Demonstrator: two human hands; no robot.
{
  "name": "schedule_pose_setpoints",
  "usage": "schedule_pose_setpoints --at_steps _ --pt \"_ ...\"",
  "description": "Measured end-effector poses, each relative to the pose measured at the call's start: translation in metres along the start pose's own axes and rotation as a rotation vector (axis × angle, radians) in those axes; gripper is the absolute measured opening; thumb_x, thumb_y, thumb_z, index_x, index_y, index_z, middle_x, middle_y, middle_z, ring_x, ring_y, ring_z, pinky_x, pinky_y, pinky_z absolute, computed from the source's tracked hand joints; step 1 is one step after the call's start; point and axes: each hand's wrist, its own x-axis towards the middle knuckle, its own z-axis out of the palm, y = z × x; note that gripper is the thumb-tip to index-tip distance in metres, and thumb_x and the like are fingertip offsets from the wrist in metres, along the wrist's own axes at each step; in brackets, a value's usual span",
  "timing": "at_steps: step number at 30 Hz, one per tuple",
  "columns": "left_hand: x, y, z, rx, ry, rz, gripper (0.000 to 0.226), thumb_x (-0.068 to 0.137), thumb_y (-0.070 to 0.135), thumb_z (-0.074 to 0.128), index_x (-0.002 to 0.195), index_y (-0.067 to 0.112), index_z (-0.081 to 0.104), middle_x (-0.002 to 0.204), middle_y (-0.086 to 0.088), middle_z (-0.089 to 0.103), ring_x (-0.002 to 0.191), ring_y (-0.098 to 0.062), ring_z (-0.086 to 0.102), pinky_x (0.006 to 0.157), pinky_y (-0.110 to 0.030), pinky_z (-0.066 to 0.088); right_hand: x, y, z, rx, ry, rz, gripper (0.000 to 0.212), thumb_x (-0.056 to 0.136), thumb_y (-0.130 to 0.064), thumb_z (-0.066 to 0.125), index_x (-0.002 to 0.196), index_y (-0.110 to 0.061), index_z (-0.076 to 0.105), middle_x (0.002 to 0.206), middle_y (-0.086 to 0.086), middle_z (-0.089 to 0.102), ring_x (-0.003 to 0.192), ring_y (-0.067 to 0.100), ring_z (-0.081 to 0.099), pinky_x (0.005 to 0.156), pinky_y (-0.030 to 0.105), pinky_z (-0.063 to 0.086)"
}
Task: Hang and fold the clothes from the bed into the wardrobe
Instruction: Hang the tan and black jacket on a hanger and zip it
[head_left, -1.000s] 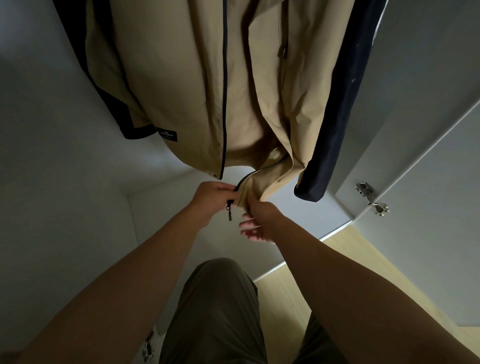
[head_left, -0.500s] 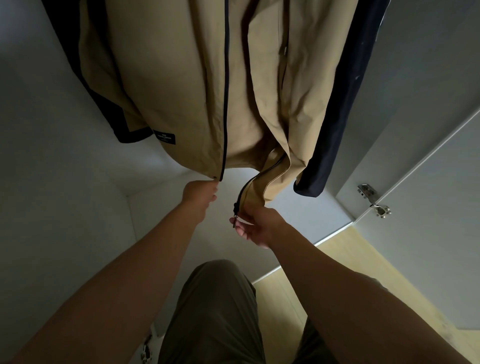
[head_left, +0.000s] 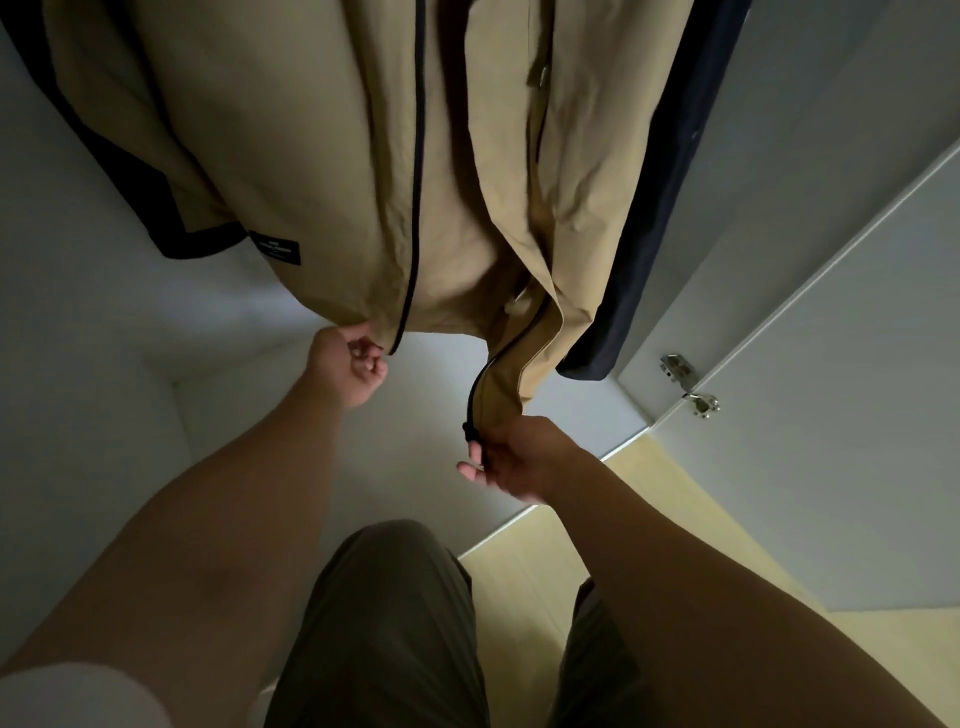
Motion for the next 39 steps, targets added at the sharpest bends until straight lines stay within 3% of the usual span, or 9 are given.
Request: schedule_pose_setpoints --at_steps 3,7,11,16,19,22,24,30,39 --pt "0.000 -0.002 -0.003 0.051 -0.016 0.002 0.023 0.094 0.010 0.062 0.073 0.011 0.051 0.060 0.001 0.047 0.050 -0.009 0.045 0.057 -0.022 0.040 0.001 0.000 -0.001 0.023 -0.024 -0.020 0.033 0.101 0.002 0.033 0.128 -0.001 0.051 0.086 0.012 0.064 0.048 0.013 0.044 0.051 0.025 0.047" --pt "-0.019 -0.015 -0.006 0.209 -0.082 -0.025 0.007 0.091 0.010 0.068 0.086 0.009 0.063 0.073 -0.001 0.061 0.060 -0.009 0.059 0.061 -0.022 0.051 -0.003 0.004 -0.001 -0.052 -0.103 -0.017 0.024 0.095 0.000 0.045 0.119 -0.001 0.051 0.090 0.012 0.061 0.054 0.012 0.038 0.056 0.025 0.036" --pt "-0.043 -0.038 -0.016 0.594 -0.048 0.109 0.030 0.081 0.023 0.082 0.098 0.002 0.069 0.090 -0.010 0.074 0.078 -0.016 0.067 0.075 -0.029 0.052 0.000 0.003 -0.002 -0.170 -0.136 -0.023 0.018 0.094 0.002 0.048 0.110 0.001 0.055 0.085 0.010 0.062 0.058 0.011 0.040 0.057 0.024 0.033" --pt "-0.069 -0.060 -0.022 0.703 -0.031 0.180 0.032 0.076 0.025 0.085 0.089 0.000 0.071 0.085 -0.011 0.076 0.091 -0.028 0.071 0.090 -0.042 0.055 0.008 0.004 0.001 -0.199 -0.172 -0.071 0.014 0.097 -0.003 0.049 0.105 0.001 0.060 0.083 0.009 0.061 0.056 0.010 0.042 0.052 0.022 0.033" --pt "-0.079 -0.069 -0.027 0.842 -0.020 0.268 0.036 0.075 0.026 0.083 0.085 -0.005 0.068 0.079 -0.015 0.071 0.077 -0.026 0.064 0.079 -0.041 0.055 0.011 0.005 0.002 -0.181 -0.150 -0.102 0.012 0.096 -0.001 0.053 0.105 0.001 0.061 0.086 0.011 0.060 0.058 0.011 0.043 0.052 0.023 0.034" --pt "-0.085 -0.069 -0.026 0.974 -0.033 0.323 0.037 0.080 0.031 0.076 0.054 0.012 0.057 0.057 -0.007 0.054 0.057 -0.017 0.045 0.061 -0.034 0.039 0.015 0.011 0.003 -0.137 -0.035 -0.142 0.023 0.091 0.007 0.056 0.114 0.004 0.059 0.091 0.015 0.059 0.061 0.014 0.046 0.052 0.026 0.035" --pt "-0.087 -0.067 -0.025 0.967 -0.014 0.321 0.041 0.083 0.030 0.074 0.048 0.018 0.055 0.054 -0.004 0.055 0.055 -0.017 0.044 0.061 -0.034 0.036 0.016 0.015 0.003 -0.115 0.008 -0.179 0.028 0.090 0.009 0.056 0.118 0.005 0.058 0.098 0.017 0.060 0.063 0.016 0.047 0.053 0.028 0.036" --pt "-0.092 -0.067 -0.020 0.836 -0.003 0.332 0.019 0.084 0.028 0.078 0.084 0.010 0.074 0.075 -0.005 0.076 0.065 -0.013 0.068 0.061 -0.025 0.051 0.017 0.023 0.007 -0.112 0.005 -0.235 0.028 0.091 0.007 0.056 0.118 0.004 0.059 0.099 0.017 0.063 0.064 0.016 0.048 0.053 0.029 0.035" --pt "-0.096 -0.075 -0.015 0.643 -0.035 0.309 0.008 0.081 0.004 0.078 0.087 0.002 0.072 0.082 -0.011 0.076 0.078 -0.020 0.074 0.067 -0.022 0.057 0.015 0.026 0.015 -0.121 0.039 -0.262 0.027 0.090 0.005 0.059 0.117 0.003 0.060 0.093 0.015 0.062 0.064 0.016 0.047 0.052 0.029 0.035"
